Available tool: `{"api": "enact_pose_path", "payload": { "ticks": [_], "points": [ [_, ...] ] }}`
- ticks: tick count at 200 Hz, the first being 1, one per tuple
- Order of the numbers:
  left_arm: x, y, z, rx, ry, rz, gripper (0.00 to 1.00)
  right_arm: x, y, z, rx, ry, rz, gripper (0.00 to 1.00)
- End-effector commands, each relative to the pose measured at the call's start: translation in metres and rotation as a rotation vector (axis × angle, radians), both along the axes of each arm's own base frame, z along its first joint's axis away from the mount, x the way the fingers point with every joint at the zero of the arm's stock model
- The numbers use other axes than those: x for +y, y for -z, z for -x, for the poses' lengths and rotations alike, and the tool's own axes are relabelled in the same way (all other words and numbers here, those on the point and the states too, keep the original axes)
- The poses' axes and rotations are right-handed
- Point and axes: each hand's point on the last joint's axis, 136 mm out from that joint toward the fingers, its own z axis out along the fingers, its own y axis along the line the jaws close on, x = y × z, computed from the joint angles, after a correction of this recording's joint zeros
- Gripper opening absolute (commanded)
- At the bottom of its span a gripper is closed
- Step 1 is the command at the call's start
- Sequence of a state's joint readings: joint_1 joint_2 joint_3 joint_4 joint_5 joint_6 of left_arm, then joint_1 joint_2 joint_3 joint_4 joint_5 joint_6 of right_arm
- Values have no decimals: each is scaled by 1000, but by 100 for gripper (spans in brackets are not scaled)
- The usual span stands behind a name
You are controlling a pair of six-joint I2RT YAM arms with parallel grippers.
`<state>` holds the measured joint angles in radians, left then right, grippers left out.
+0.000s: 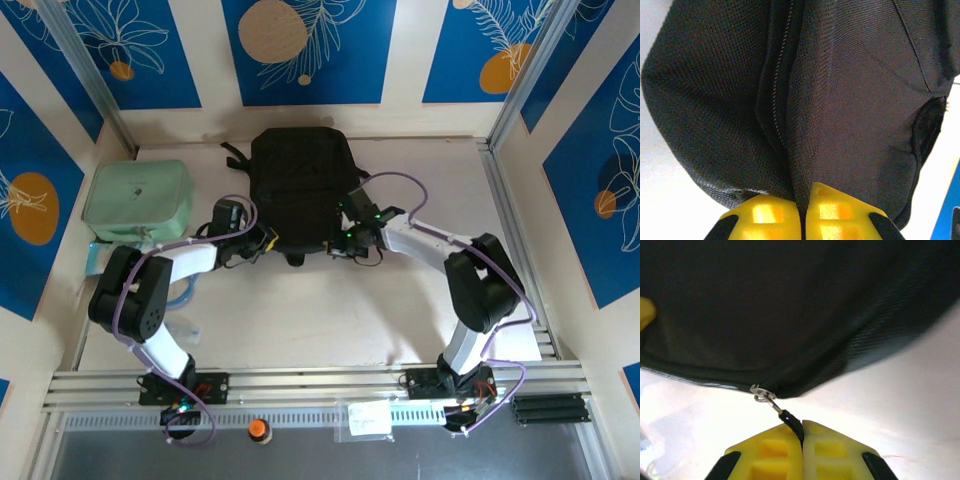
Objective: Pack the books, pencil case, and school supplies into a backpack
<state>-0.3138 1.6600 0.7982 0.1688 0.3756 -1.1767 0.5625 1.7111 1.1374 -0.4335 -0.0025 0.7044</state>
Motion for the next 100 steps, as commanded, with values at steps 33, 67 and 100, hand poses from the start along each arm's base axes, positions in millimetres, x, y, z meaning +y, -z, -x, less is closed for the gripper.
{"api": "enact_pose_path", "payload": {
  "ticks": [33, 67, 100],
  "points": [
    [17, -1, -5, -47, 33, -126, 0, -41, -2, 10, 23, 81, 42, 0],
    [17, -6, -13, -51, 206, -227, 0, -27, 23, 46, 74, -32, 64, 0],
    [31, -8, -31, -48, 248, -332, 2, 12, 29, 72, 82, -151, -1, 0]
  ]
}}
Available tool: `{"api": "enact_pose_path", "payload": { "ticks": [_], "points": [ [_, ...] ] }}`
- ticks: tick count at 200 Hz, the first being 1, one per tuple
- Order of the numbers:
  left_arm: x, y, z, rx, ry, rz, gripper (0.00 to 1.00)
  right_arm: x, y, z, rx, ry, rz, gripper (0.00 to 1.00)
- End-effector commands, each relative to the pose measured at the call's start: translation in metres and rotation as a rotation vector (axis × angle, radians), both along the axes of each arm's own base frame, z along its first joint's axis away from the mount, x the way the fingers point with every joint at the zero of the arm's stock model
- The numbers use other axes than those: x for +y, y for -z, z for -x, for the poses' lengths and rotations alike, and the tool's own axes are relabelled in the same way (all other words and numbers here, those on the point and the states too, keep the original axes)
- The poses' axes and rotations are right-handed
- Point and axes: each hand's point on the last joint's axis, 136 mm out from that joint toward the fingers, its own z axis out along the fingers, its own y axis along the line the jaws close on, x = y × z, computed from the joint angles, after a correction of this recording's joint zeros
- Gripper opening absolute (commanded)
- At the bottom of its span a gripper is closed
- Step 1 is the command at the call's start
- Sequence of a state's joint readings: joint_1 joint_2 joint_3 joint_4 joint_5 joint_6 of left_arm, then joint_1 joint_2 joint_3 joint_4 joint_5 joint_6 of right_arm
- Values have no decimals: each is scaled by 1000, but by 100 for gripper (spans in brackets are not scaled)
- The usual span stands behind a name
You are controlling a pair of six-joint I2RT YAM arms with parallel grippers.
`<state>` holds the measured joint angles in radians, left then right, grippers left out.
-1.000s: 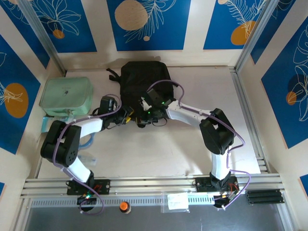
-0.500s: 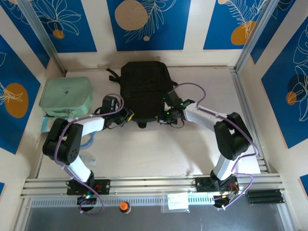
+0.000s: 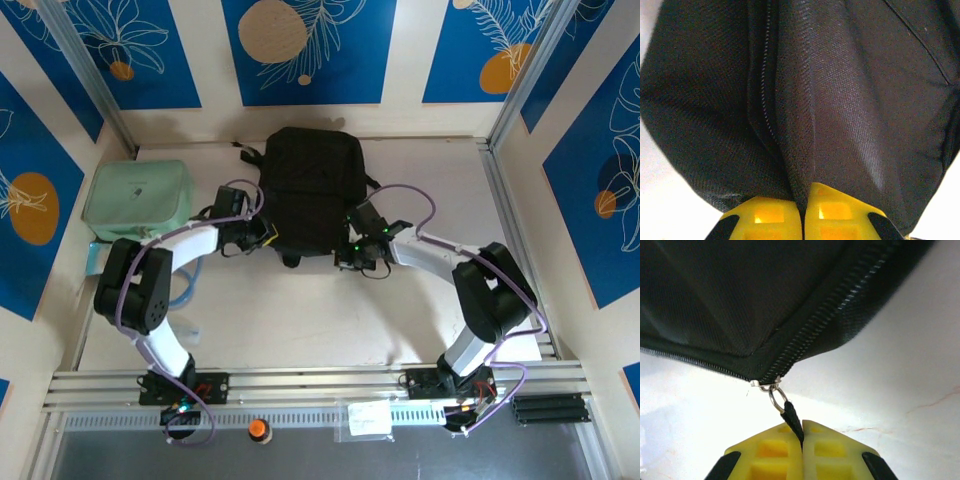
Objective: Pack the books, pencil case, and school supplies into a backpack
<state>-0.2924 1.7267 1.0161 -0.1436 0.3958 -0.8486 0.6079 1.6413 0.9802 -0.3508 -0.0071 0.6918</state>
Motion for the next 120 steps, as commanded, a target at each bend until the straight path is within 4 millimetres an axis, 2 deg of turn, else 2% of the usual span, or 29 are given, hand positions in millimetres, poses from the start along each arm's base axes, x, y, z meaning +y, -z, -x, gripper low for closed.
{"api": "enact_pose_path", "payload": {
  "ticks": [1, 27, 56, 69, 87, 120],
  "points": [
    [28, -1, -21, -43, 28, -144, 2, 14, 10, 38, 82, -94, -2, 0],
    [40, -10, -36, -67, -17, -167, 12, 56, 2, 39, 60, -173, -47, 0],
    [62, -27, -39, -88, -74, -173, 28, 101, -21, 26, 13, -230, -100, 0],
    [70, -32, -34, -85, -91, -169, 32, 115, -31, 18, -1, -236, -115, 0],
    [74, -35, -19, -73, -100, -158, 45, 129, -39, 10, -1, -240, -139, 0],
    [66, -36, 2, -55, -113, -69, 58, 143, -50, 4, -21, -266, -156, 0]
  ]
}}
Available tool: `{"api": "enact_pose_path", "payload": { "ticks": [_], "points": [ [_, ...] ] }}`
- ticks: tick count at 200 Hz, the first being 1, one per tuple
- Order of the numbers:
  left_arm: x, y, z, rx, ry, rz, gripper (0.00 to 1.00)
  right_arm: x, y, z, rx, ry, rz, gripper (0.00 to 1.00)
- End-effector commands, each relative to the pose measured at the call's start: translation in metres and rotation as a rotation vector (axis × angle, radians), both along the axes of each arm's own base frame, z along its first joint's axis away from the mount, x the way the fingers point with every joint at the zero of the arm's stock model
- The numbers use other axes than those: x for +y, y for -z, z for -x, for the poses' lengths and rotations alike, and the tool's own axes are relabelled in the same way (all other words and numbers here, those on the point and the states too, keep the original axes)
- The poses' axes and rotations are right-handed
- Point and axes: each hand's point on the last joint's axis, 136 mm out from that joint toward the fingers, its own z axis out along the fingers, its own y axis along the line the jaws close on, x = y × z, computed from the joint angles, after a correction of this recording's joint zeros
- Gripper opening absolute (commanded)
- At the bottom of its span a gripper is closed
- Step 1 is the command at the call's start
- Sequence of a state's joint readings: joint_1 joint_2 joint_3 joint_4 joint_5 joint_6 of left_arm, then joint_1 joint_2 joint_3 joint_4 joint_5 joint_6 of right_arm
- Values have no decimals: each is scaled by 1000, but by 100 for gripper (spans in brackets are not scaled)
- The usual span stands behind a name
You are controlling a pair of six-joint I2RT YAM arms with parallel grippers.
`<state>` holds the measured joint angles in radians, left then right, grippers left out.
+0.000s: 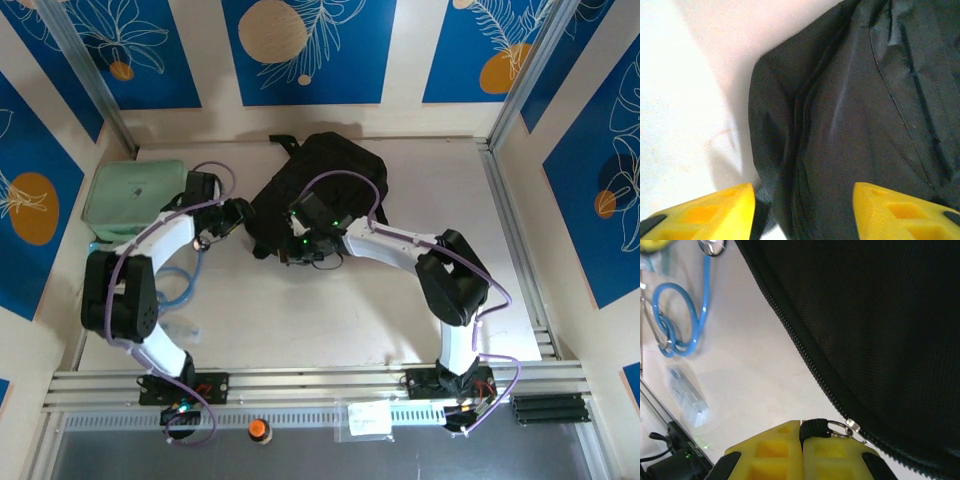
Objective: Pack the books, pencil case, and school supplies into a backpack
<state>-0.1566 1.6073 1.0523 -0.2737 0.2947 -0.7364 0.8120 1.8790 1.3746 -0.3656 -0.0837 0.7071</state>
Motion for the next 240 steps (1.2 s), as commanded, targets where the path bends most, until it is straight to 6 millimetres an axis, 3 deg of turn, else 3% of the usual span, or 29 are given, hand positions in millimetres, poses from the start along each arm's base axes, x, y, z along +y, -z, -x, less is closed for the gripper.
{"api": "enact_pose_path", "payload": {
  "ticks": [1, 40, 69, 86, 123, 140, 160, 215, 240],
  "points": [
    [-5, 3, 18, 38, -1, 63, 58, 8, -4, 7, 34, -38, -6, 0],
    [-32, 6, 27, 52, -5, 247, 62, 4, -2, 8, 40, -36, 7, 0],
    [-48, 17, 27, 73, 1, 280, 61, -2, 0, 9, 49, -27, 8, 0],
    [-53, 24, 24, 86, 6, 279, 54, -5, 0, 11, 52, -28, 10, 0],
    [-48, 36, 14, 82, -34, 239, 26, -21, 4, 16, 69, -11, 30, 0],
    [-44, 38, 12, 77, -48, 212, 15, -35, 9, 18, 77, 11, 55, 0],
    [-38, 42, 12, 79, -53, 170, 9, -60, 18, 18, 89, 53, 100, 0],
    [-28, 53, 22, 100, -29, 83, 4, -142, 36, -2, 136, 246, 217, 0],
    [-27, 57, 29, 116, -10, 67, 3, -164, 34, -18, 170, 325, 212, 0]
  ]
}}
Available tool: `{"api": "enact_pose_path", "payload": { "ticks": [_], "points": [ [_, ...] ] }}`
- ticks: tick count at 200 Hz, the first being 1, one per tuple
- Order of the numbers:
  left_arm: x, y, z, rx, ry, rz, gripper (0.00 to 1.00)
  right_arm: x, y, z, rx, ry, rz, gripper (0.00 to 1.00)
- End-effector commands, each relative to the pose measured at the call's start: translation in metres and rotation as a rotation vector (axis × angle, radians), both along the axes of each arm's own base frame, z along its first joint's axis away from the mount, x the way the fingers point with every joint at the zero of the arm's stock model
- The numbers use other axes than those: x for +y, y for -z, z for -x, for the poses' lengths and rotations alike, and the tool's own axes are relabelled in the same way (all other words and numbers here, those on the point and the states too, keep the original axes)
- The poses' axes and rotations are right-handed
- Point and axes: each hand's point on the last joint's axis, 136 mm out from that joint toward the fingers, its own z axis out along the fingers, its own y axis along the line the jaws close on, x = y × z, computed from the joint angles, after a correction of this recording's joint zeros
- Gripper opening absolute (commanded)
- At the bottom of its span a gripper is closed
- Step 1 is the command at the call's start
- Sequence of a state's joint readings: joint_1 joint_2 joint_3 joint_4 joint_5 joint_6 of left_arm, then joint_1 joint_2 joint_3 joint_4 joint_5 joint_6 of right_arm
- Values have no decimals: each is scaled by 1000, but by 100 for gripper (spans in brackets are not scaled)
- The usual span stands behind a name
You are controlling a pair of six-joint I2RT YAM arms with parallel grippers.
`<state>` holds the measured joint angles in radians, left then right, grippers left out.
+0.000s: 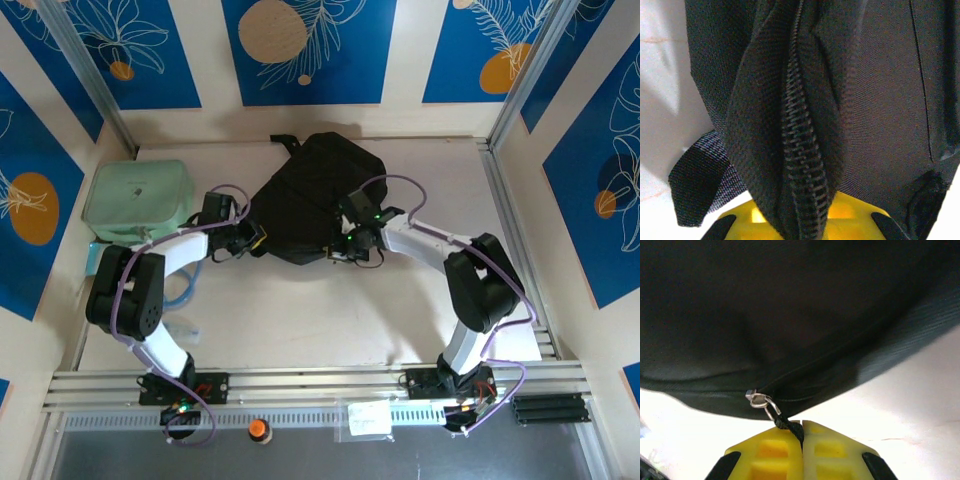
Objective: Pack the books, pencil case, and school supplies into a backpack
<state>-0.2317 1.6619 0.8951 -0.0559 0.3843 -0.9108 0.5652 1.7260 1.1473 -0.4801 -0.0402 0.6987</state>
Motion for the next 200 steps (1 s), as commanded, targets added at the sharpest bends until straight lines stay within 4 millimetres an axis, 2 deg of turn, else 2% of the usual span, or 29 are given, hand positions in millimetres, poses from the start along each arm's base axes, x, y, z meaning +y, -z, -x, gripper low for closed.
{"api": "enact_pose_path", "payload": {
  "ticks": [1, 58, 105, 149, 179, 200],
  "points": [
    [15, 12, 7, 31, -3, -91, 3, -32, 1, 1, 55, 67, 57, 0],
    [15, 16, 24, 51, 53, -113, 2, -61, -6, -37, 58, 188, 92, 0],
    [6, 15, 43, 68, 124, -138, 2, -81, -9, -55, 65, 292, 119, 0],
    [-17, 13, 79, 72, 241, -175, 4, -75, -12, -47, 48, 275, 69, 0],
    [-38, -7, 110, 4, 370, -234, 11, -86, -12, -30, 32, 278, 66, 0],
    [-53, -20, 133, -43, 413, -249, 21, -94, -9, -13, 43, 284, 69, 0]
  ]
}}
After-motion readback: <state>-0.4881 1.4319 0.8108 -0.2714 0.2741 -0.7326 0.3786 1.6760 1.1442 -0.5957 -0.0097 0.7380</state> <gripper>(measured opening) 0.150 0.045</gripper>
